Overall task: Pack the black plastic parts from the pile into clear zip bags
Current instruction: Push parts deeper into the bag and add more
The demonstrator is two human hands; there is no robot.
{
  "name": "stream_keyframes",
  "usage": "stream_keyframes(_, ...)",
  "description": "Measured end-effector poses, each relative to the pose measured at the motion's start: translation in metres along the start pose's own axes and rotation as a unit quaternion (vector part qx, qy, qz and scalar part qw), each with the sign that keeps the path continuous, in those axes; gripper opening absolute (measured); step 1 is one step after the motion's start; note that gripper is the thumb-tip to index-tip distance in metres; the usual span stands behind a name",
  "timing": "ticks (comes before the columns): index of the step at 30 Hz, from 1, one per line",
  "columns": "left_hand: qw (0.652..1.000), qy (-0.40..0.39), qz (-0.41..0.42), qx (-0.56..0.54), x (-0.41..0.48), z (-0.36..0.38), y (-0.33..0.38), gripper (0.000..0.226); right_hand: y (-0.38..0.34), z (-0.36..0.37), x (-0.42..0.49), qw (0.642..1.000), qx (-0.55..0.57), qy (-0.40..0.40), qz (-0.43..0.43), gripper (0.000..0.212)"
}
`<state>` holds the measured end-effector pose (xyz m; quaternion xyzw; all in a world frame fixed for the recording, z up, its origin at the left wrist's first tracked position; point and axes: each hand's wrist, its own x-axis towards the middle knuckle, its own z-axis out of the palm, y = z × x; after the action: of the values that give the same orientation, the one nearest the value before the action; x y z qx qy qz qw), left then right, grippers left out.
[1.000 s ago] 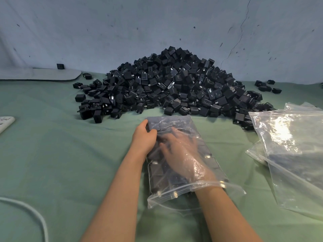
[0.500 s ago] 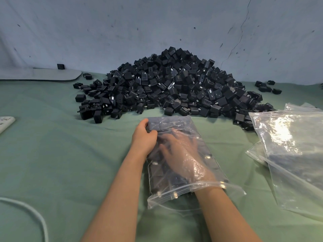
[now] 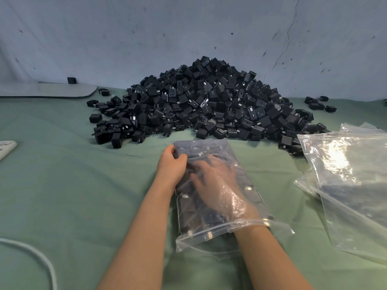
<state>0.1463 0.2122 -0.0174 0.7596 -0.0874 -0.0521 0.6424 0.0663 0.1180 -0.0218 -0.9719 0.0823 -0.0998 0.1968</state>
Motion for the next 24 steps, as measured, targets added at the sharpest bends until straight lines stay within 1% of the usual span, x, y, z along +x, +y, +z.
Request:
stream_keyframes(6,1.000,-0.004,-0.003,0.009,0.0011,-0.0004,-0.0012,0.028,-0.0006,-0.0007,-0.0014,1.000,-0.002,0.004,0.014,0.040)
stream_keyframes(14,1.000,-0.005,-0.004,0.018,0.0024,-0.0006,-0.0025,0.033,0.0014,0.0008,-0.0007,1.000,0.001,0.005,0.007,0.039)
stream_keyframes(16,1.000,-0.004,-0.004,0.016,0.0025,-0.0005,-0.0025,0.030,0.0020,0.0018,0.0005,1.000,-0.002,0.005,0.008,0.039)
stream_keyframes(19,1.000,0.014,-0.009,0.015,0.0031,0.0008,-0.0020,0.015,0.0030,0.0043,0.0026,1.000,0.000,-0.004,0.008,0.036)
stream_keyframes(20,1.000,0.019,-0.014,0.017,0.0035,0.0008,-0.0021,0.014,0.0033,0.0048,0.0029,1.000,0.000,-0.005,0.005,0.035)
stream_keyframes(22,0.999,0.025,-0.017,0.037,0.0040,0.0002,-0.0023,0.009,0.0038,0.0055,0.0034,1.000,0.000,0.003,0.003,0.035)
stream_keyframes(24,0.998,0.027,-0.012,0.048,0.0034,-0.0006,-0.0020,0.017,0.0040,0.0053,0.0035,1.000,-0.002,0.011,0.002,0.036)
